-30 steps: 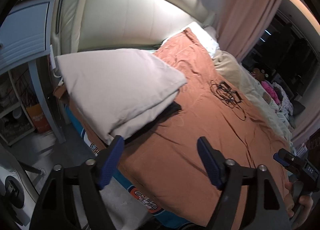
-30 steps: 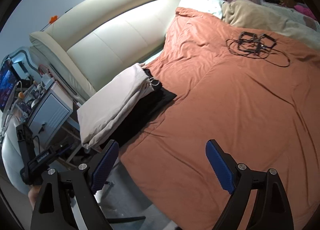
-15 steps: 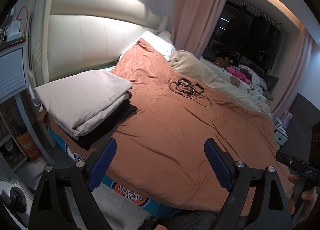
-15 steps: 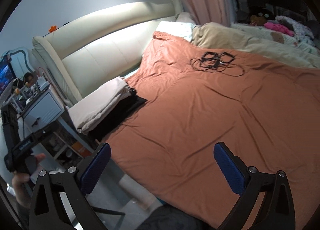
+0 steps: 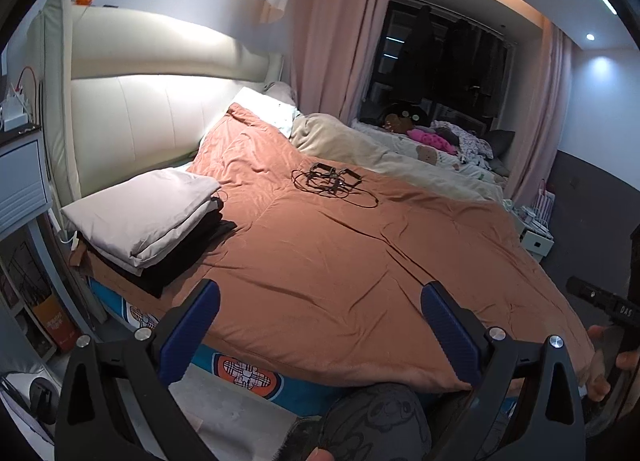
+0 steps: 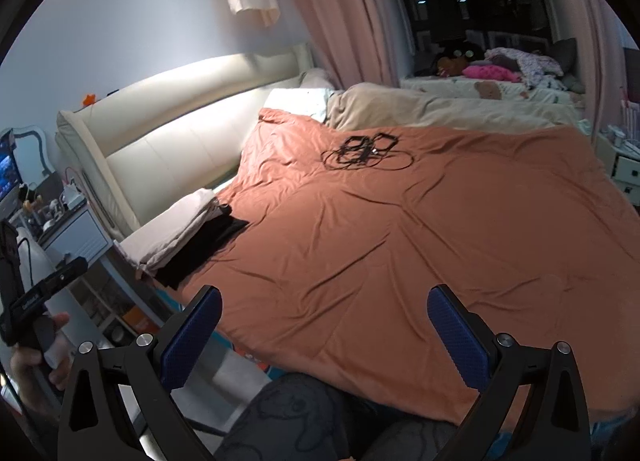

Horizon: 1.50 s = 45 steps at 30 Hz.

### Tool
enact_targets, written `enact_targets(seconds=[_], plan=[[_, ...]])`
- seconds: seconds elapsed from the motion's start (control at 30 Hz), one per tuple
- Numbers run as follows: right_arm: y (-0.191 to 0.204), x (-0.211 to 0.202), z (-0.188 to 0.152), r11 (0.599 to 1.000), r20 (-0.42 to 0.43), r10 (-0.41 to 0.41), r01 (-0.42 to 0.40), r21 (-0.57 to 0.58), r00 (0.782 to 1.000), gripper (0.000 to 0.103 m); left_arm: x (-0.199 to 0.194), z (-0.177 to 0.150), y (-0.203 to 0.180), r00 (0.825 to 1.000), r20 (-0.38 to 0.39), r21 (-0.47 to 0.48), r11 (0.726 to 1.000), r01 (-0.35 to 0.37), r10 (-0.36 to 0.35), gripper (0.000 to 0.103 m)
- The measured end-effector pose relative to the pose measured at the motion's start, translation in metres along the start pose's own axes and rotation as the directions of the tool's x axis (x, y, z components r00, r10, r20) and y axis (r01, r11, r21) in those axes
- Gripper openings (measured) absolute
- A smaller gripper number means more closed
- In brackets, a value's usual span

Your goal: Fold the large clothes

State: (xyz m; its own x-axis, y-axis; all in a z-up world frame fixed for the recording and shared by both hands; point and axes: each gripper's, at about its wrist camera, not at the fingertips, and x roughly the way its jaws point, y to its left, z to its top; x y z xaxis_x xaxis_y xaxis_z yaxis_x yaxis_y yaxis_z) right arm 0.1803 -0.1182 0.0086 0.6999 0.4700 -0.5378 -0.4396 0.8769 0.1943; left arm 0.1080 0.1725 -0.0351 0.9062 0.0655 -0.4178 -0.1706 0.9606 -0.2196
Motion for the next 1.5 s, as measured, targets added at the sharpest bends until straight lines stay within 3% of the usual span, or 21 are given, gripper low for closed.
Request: enact_targets(seconds=[0.17,0.33,0.63,0.8,1.03,1.5], plan=[[0.008,-0.050,-0.015,0.999,0.075,-0.028,0.030,-0.034,0.997,0.103,-0.024,-0.014,-0.016,1.000,-0.010,0.046,0.999,0.020,-0.020,0.102],[0.020,-0.092,-0.039,0.996,0.131,-0.050,0.059,-0.064,0.990,0.103,-0.057,-0.031,-0.028,0.999,0.035,0.065,0.997,0.035,-0.037,0.102],[0.031,-0.137,-0.079,0.991,0.188,-0.091,0.108,-0.081,0.978,0.103,-0.099,-0.065,-0.051,0.995,0.081,0.127,0.990,0.054,-0.065,0.102],[0.032,-0.147,-0.095,0.989,0.202,-0.109,0.126,-0.072,0.973,0.103,-0.114,-0.084,-0.065,0.991,0.119,0.183,0.983,0.033,-0.056,0.102],[0.037,-0.144,-0.124,0.986,0.196,-0.127,0.145,-0.083,0.972,0.103,-0.121,-0.090,-0.070,0.982,0.177,0.184,0.983,0.027,-0.061,0.102],[0.039,-0.146,-0.125,0.985,0.222,-0.139,0.158,-0.072,0.965,0.103,-0.114,-0.092,-0.072,0.985,0.161,0.177,0.984,0.037,-0.066,0.102]])
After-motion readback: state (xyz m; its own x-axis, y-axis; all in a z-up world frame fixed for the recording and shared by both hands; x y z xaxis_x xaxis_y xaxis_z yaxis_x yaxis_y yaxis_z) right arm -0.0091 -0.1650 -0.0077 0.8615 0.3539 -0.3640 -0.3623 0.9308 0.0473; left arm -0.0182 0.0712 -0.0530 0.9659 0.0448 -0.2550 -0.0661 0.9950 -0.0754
